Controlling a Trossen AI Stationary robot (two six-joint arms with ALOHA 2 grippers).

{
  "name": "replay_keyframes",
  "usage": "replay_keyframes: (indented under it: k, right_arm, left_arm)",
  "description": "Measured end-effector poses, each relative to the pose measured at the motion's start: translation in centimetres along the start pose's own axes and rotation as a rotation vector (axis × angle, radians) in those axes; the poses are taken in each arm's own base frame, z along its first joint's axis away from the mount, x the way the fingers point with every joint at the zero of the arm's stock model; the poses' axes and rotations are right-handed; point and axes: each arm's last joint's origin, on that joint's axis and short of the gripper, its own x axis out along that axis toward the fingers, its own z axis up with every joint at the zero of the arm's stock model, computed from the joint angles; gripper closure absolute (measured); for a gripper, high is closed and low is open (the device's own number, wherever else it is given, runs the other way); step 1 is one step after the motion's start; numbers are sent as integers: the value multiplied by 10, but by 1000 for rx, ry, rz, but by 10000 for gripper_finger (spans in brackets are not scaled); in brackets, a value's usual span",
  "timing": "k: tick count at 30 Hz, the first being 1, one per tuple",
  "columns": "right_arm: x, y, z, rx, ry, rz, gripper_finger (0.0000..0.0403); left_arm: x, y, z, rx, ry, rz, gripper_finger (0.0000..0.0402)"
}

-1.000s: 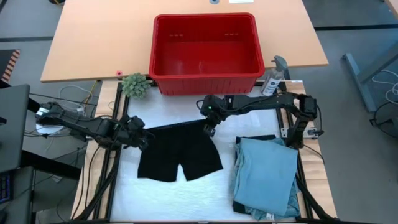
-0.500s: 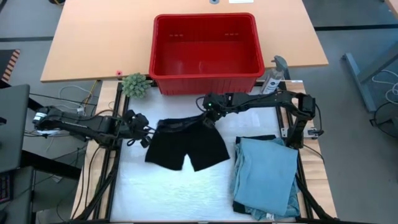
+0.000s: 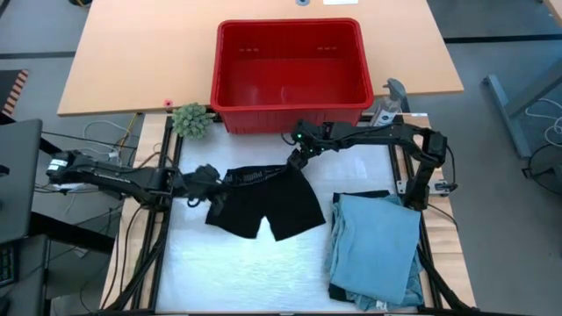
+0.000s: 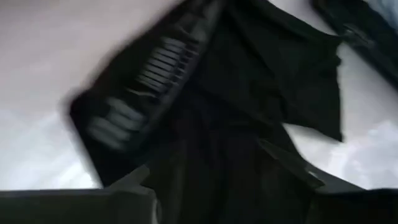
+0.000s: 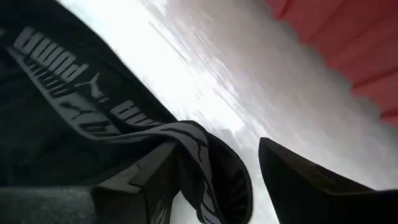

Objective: Fold Laundry from Bin
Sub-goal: Fold the black boxer

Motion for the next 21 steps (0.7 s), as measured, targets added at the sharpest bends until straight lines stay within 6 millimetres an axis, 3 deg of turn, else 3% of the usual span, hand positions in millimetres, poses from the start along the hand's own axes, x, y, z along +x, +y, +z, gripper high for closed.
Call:
replay_keyframes:
  k: [8,12,16,21]
  right_arm:
    - [-9,-13,10,1,-14,-10,163]
    - [-8,-20,9,20,20,8,164]
    - [-15,6,11,-157,-20,264,170]
    - [-14,54,-4,-486,-110,255,186]
  left_arm:
    - [28,-15,-27,-44,32,35,316]
    - [43,-30,-36,-41,64,-46,359]
    - [53,-42,-48,-29,90,-89,393]
    - [62,-45,-65,-53,128,-34,399]
